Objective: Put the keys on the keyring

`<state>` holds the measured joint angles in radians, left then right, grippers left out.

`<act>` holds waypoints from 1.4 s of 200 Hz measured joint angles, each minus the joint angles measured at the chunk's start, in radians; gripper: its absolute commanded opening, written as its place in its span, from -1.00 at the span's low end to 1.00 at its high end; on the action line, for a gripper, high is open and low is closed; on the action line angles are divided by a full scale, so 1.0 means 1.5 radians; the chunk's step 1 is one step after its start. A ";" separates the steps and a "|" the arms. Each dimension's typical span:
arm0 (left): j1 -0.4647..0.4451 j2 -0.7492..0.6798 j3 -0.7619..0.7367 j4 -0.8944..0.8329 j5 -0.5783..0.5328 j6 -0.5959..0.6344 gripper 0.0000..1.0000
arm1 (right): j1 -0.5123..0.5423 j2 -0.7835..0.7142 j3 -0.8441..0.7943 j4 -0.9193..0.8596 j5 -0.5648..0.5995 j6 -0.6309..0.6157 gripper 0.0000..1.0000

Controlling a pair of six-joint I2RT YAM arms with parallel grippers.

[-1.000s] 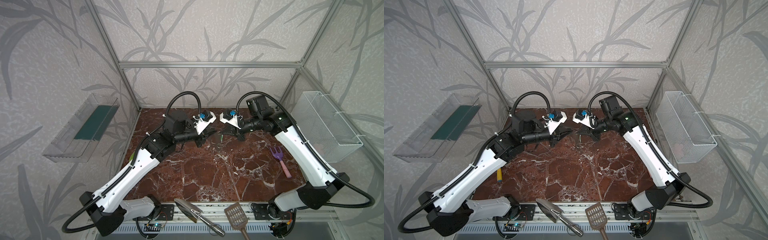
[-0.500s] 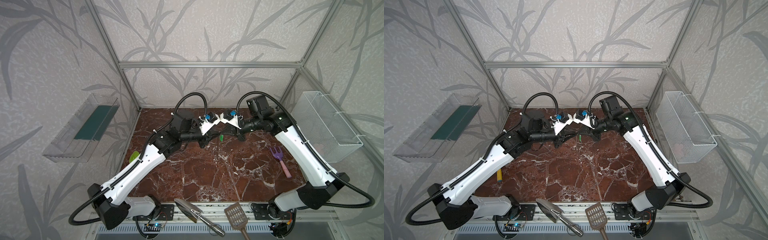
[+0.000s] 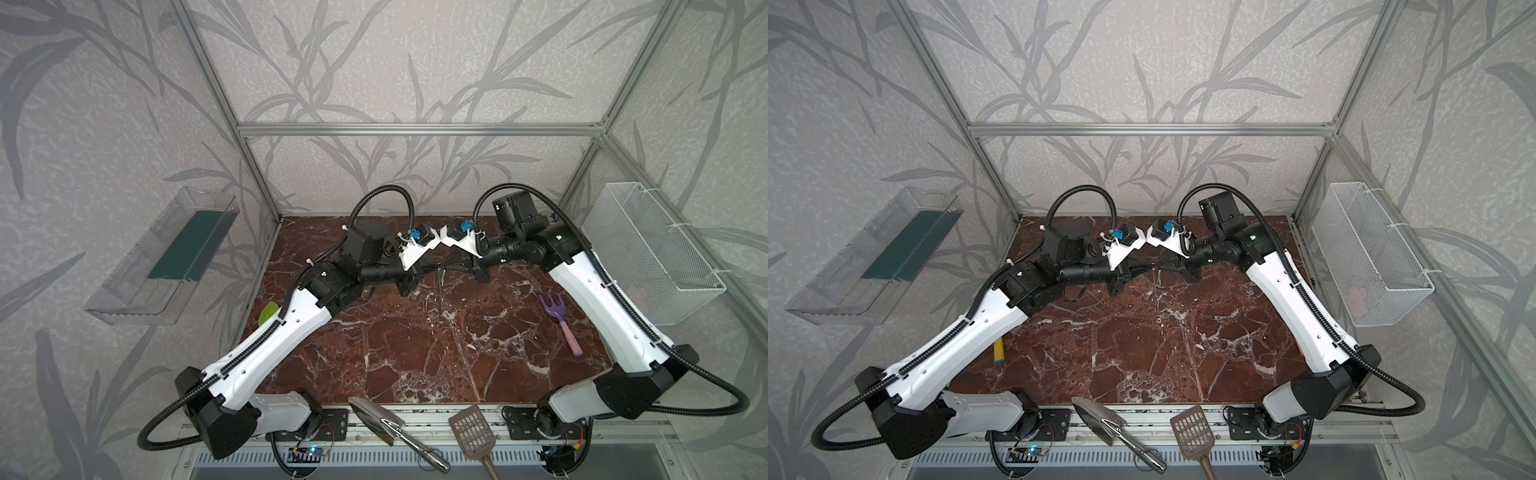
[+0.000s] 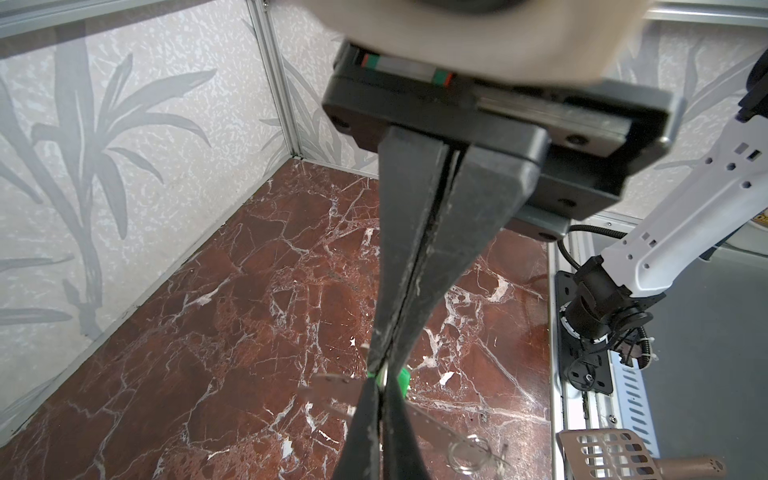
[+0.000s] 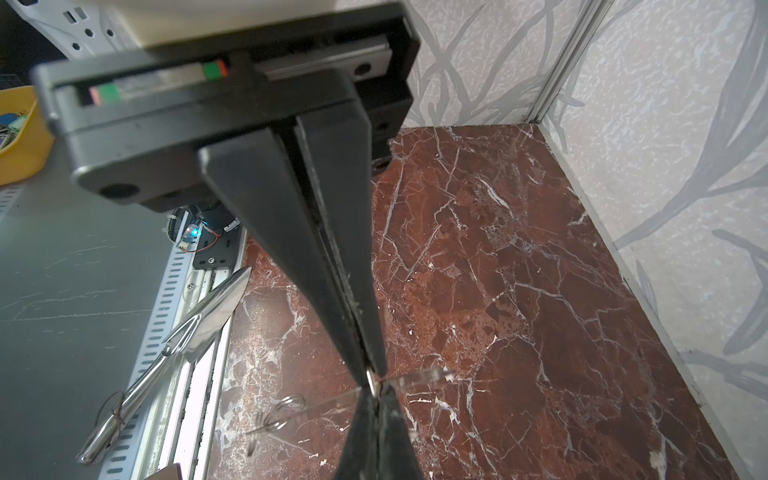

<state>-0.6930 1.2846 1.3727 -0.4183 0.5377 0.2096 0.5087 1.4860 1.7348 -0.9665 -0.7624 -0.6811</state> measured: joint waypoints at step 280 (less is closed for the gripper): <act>-0.009 -0.022 -0.149 0.316 -0.054 -0.104 -1.00 | -0.028 -0.097 -0.200 0.245 -0.004 0.155 -1.00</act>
<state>-0.7071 1.2518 1.1488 0.0555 0.4564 0.0536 0.4671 1.3403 1.4342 -0.5991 -0.7685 -0.4484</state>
